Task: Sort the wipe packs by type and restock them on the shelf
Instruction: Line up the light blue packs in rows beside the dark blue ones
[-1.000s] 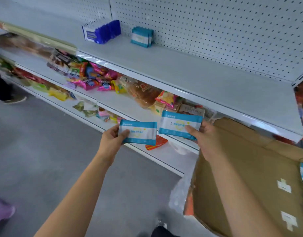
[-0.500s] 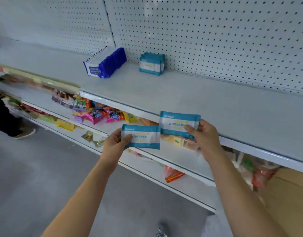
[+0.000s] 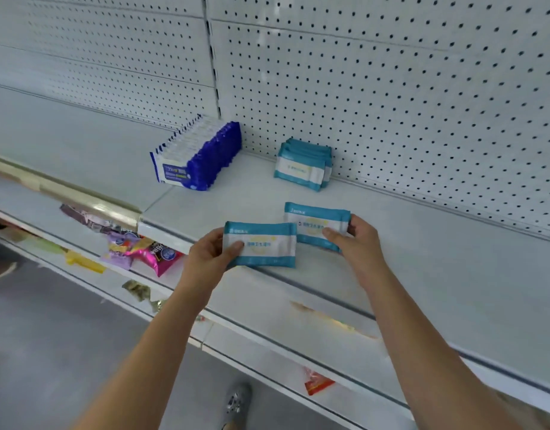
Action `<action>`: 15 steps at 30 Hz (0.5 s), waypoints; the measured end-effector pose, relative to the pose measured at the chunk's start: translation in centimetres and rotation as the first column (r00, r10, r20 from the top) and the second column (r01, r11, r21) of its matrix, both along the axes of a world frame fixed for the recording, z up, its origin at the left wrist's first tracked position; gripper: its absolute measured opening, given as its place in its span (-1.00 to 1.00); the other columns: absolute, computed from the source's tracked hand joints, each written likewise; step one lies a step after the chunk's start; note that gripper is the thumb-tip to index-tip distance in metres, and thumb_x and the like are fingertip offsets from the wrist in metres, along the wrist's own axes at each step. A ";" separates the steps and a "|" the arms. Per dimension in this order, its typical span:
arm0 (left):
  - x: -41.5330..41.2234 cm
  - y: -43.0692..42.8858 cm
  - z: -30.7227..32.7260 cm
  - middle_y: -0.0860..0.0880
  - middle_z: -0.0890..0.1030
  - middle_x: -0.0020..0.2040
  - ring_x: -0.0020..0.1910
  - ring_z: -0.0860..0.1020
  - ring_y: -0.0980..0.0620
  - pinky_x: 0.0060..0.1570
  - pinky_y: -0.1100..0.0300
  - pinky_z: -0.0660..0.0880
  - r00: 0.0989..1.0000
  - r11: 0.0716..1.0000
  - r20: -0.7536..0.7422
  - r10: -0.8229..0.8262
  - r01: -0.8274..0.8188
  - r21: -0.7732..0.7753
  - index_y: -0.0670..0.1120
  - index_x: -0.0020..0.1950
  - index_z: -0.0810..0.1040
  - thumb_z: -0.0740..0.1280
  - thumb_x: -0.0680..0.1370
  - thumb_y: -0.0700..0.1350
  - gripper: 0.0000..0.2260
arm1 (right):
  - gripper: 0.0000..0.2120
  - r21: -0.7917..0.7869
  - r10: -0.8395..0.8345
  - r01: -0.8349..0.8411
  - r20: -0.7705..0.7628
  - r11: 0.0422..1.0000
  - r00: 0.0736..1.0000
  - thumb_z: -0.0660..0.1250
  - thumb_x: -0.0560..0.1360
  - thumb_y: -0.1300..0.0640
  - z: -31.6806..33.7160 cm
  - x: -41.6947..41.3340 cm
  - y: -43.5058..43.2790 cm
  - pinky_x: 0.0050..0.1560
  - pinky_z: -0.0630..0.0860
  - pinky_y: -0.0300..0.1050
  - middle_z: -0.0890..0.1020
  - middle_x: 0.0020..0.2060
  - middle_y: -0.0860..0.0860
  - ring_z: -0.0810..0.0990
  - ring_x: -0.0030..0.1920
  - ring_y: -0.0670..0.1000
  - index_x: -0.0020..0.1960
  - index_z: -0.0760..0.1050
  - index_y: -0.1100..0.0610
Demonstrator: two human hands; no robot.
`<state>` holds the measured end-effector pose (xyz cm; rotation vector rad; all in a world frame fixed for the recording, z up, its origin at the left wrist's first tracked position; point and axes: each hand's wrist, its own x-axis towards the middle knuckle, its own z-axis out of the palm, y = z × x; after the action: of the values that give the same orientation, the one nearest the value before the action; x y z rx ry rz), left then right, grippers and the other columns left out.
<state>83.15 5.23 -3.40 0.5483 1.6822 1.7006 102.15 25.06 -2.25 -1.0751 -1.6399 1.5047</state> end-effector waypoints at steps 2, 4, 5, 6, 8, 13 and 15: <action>-3.2 1.9 0.3 0.00 0.72 0.05 0.05 0.70 0.02 0.04 0.12 0.64 0.997 0.998 -0.047 -0.064 0.062 -0.031 -0.05 0.19 0.57 0.40 0.57 -0.16 -0.80 | -0.72 0.027 -0.029 0.028 0.020 0.999 0.999 0.49 0.46 0.29 -0.3 -3.5 1.8 -0.11 0.62 -0.32 0.69 -0.05 -0.11 0.67 -0.17 -0.25 0.13 0.59 0.08; -6.0 3.8 0.6 0.05 0.71 0.02 0.01 0.70 0.09 0.00 0.16 0.64 0.992 0.991 -0.064 -0.109 0.103 -0.088 0.07 0.13 0.55 0.43 0.55 -0.13 -0.81 | -0.73 0.039 -0.088 0.086 0.061 0.996 0.994 0.50 0.46 0.28 -1.0 -6.4 3.6 0.00 0.64 -0.19 0.69 -0.02 -0.08 0.68 -0.10 -0.17 0.11 0.59 0.07; -7.2 4.8 0.6 0.07 0.70 0.02 -0.01 0.70 0.11 -0.01 0.17 0.64 0.988 0.987 -0.090 -0.127 0.117 -0.110 0.10 0.12 0.54 0.44 0.55 -0.12 -0.79 | -0.75 0.055 -0.117 0.113 0.086 0.992 0.989 0.51 0.45 0.27 -1.3 -7.7 4.4 0.04 0.65 -0.11 0.70 -0.03 -0.06 0.69 -0.06 -0.11 0.08 0.59 0.07; -8.4 5.8 0.6 0.08 0.70 0.03 -0.01 0.69 0.12 -0.01 0.17 0.64 0.980 0.983 -0.128 -0.151 0.135 -0.128 0.10 0.12 0.54 0.45 0.54 -0.11 -0.79 | -0.77 0.075 -0.148 0.140 0.112 0.987 0.983 0.53 0.44 0.25 -1.5 -8.9 5.3 0.06 0.64 -0.05 0.70 -0.04 -0.06 0.69 -0.05 -0.06 0.05 0.59 0.06; -10.5 8.1 0.7 0.08 0.69 0.04 0.00 0.69 0.12 -0.02 0.21 0.64 0.959 0.973 -0.186 -0.212 0.189 -0.134 0.07 0.12 0.55 0.45 0.54 -0.14 -0.79 | -0.79 0.146 -0.223 0.201 0.152 0.969 0.963 0.55 0.42 0.19 -1.2 -11.2 6.9 0.03 0.62 -0.05 0.69 -0.06 -0.03 0.67 -0.05 -0.02 0.00 0.59 0.05; -12.9 14.2 0.9 0.11 0.66 -0.02 -0.05 0.65 0.23 -0.09 0.38 0.57 0.917 0.958 -0.283 -0.282 0.254 -0.133 -0.01 0.10 0.56 0.45 0.54 -0.21 -0.80 | -0.64 0.326 -0.395 0.318 0.206 0.891 0.895 0.56 0.37 0.18 -0.8 -14.9 9.5 -0.08 0.46 -0.35 0.55 0.02 0.03 0.53 -0.03 -0.04 0.04 0.44 0.00; -13.0 16.9 0.4 0.11 0.64 -0.03 -0.05 0.63 0.21 -0.05 0.35 0.60 0.906 0.959 -0.319 -0.279 0.245 -0.141 0.00 0.08 0.54 0.44 0.55 -0.23 -0.81 | -0.53 0.318 -0.425 0.354 0.191 0.879 0.885 0.54 0.34 0.24 -1.1 -15.3 10.1 0.02 0.58 -0.09 0.52 0.08 0.05 0.54 0.03 -0.02 0.12 0.40 -0.03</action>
<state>70.15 22.16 -2.99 1.0180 1.8173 1.3784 86.83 35.13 -3.31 -1.3865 -1.6138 0.8724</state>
